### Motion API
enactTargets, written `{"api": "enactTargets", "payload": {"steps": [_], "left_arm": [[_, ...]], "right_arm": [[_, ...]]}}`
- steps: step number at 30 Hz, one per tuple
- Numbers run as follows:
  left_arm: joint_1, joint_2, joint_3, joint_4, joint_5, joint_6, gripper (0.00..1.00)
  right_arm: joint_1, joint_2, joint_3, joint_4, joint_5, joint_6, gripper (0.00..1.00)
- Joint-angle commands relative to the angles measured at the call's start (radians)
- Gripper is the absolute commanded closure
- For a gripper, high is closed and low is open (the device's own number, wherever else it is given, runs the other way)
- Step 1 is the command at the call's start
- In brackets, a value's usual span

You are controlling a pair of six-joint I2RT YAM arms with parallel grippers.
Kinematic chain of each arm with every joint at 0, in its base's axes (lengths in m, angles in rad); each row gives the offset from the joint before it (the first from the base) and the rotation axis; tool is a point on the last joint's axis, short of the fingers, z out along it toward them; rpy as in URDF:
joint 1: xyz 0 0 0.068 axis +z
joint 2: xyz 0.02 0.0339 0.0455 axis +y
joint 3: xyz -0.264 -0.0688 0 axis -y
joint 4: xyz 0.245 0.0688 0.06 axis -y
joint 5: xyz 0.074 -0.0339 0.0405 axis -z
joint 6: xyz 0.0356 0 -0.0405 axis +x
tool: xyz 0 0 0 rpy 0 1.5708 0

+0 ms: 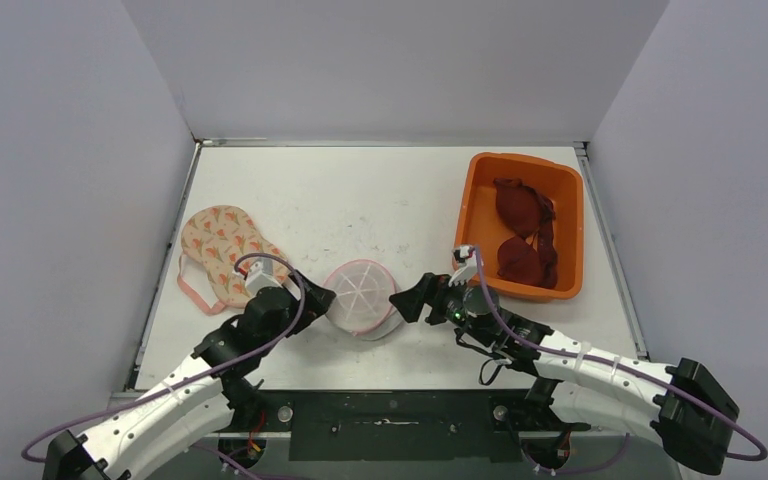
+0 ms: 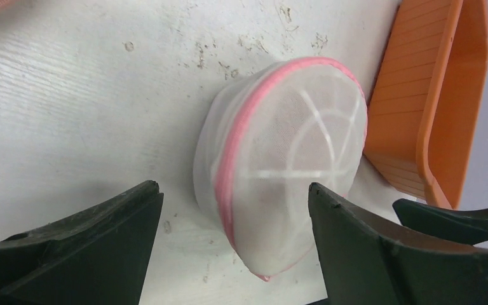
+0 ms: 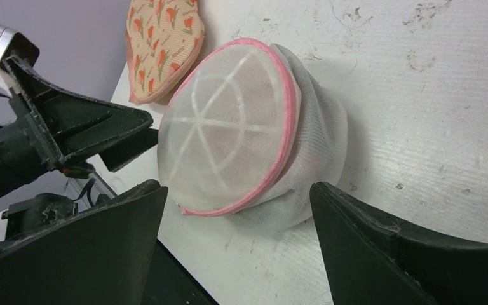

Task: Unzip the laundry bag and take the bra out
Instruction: Unzip the laundry bag at the center of the board.

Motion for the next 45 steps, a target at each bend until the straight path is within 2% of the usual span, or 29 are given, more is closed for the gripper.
{"api": "enactTargets", "payload": {"steps": [1,5,11,17,21,22,28,33,36,41,45], "left_arm": [[0.146,-0.003,-0.004,0.078,0.29,0.155,0.18],[0.227,0.009,-0.048,0.193,0.439,0.183,0.25],[0.233,0.006,-0.1,0.329,0.508,0.191,0.39],[0.233,0.008,-0.127,0.384,0.515,0.184,0.64],[0.233,0.007,-0.122,0.361,0.496,0.193,0.95],[0.233,0.002,-0.115,0.35,0.493,0.191,1.0],[0.231,-0.06,-0.045,0.328,0.446,0.075,1.0],[0.225,-0.057,0.038,0.338,0.347,-0.164,1.0],[0.201,-0.035,0.098,0.328,0.266,-0.294,1.0],[0.063,0.01,0.226,0.216,0.055,-0.374,1.0],[-0.036,0.049,0.314,0.148,-0.085,-0.411,1.0]], "right_arm": [[-0.003,-0.03,0.029,0.027,-0.046,-0.046,0.14],[-0.003,-0.048,0.003,0.079,-0.107,-0.061,0.13],[-0.006,-0.057,-0.024,0.158,-0.177,-0.07,0.13],[-0.006,-0.055,-0.028,0.166,-0.181,-0.079,0.12],[-0.006,-0.069,-0.038,0.216,-0.219,-0.091,0.09],[-0.006,-0.078,-0.041,0.229,-0.226,-0.103,0.08],[-0.029,-0.142,-0.05,0.322,-0.206,-0.072,0.03],[-0.023,-0.064,0.133,0.129,-0.255,-0.225,0.06],[0.01,-0.035,0.159,0.174,-0.246,-0.224,0.09],[0.08,0.03,0.206,0.213,-0.169,-0.218,0.13],[0.082,0.072,0.187,0.305,-0.156,-0.161,0.18]]}}
